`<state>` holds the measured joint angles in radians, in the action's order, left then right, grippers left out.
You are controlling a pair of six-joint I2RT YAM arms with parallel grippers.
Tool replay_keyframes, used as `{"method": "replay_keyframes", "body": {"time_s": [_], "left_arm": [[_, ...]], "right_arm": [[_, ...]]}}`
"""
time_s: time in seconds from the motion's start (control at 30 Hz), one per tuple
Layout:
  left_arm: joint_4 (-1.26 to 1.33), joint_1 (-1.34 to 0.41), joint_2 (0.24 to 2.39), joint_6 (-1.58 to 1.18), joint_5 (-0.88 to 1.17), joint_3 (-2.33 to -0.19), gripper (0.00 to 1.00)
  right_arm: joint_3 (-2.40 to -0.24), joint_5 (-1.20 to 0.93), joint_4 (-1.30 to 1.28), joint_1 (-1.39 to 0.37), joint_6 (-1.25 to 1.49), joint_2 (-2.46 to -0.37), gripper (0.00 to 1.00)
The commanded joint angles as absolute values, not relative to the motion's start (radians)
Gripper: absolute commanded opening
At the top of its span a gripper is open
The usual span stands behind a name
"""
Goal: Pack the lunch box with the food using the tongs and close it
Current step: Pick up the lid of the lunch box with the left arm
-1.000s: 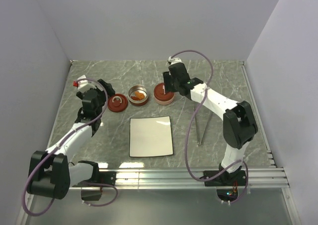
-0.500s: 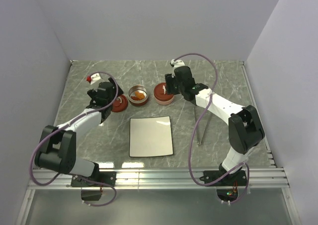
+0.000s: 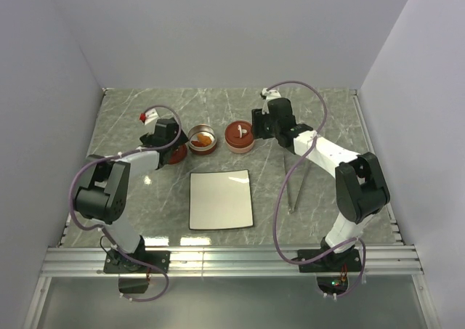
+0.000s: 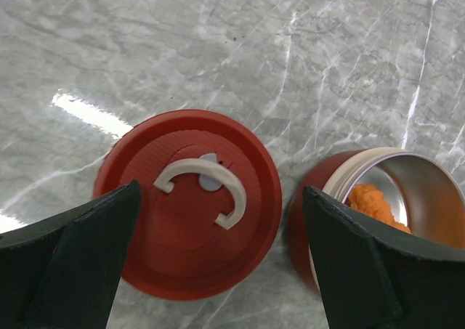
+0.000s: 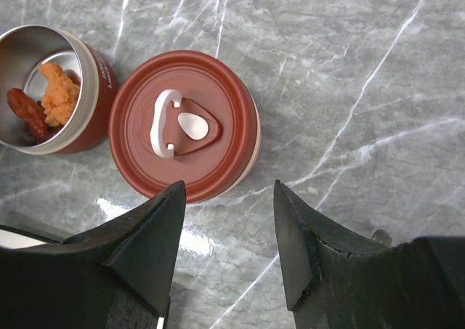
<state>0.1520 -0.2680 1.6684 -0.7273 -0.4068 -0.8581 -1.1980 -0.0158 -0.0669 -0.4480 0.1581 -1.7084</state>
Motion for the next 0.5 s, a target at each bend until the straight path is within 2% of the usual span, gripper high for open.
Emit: {"method": "replay_keyframes", "body": {"time_s": [0.0, 0.23, 0.47], "left_arm": [[0.17, -0.267, 1.704, -0.746, -0.373, -0.916, 0.99], [0.167, -0.25, 1.743, -0.738, -0.345, -0.933, 0.91], [0.16, -0.236, 1.743, -0.726, -0.345, -0.93, 0.73]], "right_arm": [[-1.187, -0.048, -0.011, -0.436, 0.147, -1.689, 0.59], [-1.193, -0.063, -0.012, -0.42, 0.149, -1.712, 0.59], [-1.206, -0.075, -0.015, -0.414, 0.149, -1.732, 0.59]]}}
